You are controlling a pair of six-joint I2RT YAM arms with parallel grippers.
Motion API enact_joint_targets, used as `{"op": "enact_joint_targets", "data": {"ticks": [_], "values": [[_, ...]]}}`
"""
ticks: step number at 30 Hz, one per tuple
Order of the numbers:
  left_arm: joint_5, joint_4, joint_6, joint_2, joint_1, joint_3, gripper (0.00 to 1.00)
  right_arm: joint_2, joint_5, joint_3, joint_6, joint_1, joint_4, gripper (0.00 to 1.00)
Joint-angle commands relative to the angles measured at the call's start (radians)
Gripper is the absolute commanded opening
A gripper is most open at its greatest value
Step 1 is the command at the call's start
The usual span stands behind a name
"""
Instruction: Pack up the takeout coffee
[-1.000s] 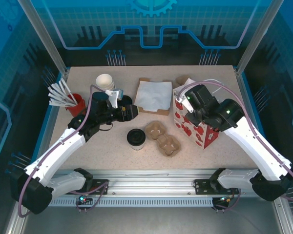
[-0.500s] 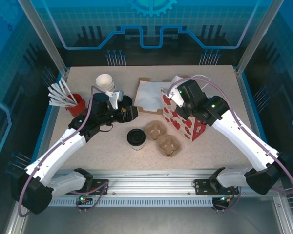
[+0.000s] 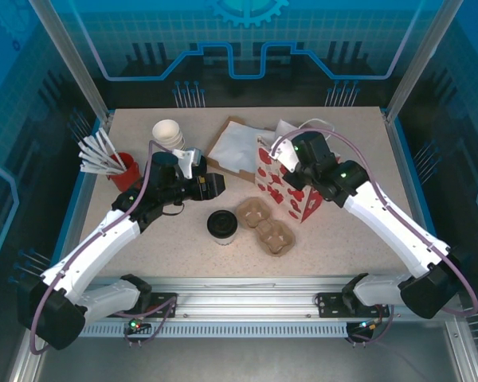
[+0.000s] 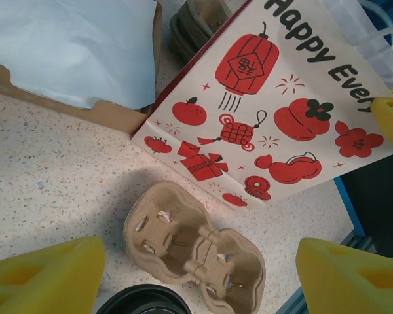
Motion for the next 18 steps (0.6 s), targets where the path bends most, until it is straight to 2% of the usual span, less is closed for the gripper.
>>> {"op": "enact_joint_targets", "data": {"ticks": [1,5,8,11,14,18], "values": [[-0.001,0.024,0.004,-0.004,-0.004,-0.012,0.78,-0.063,0.007,-0.046,-0.001,-0.021,0.006,0.04],[0.006,0.026,0.003,0.003,-0.006,-0.008,0.78,-0.086,0.029,-0.072,0.01,-0.022,-0.013,0.06],[0.007,0.024,0.001,0.003,-0.005,-0.008,0.78,-0.091,0.008,-0.072,0.031,-0.024,-0.031,0.14],[0.004,0.019,0.003,-0.003,-0.004,-0.008,0.78,-0.102,-0.012,-0.068,0.05,-0.023,-0.048,0.26],[0.001,0.009,0.007,-0.006,-0.006,-0.006,0.78,-0.119,-0.047,-0.04,0.086,-0.023,-0.09,0.42],[-0.01,-0.015,0.024,-0.015,-0.006,0.001,0.78,-0.166,-0.062,0.019,0.166,-0.019,-0.185,0.59]]}}
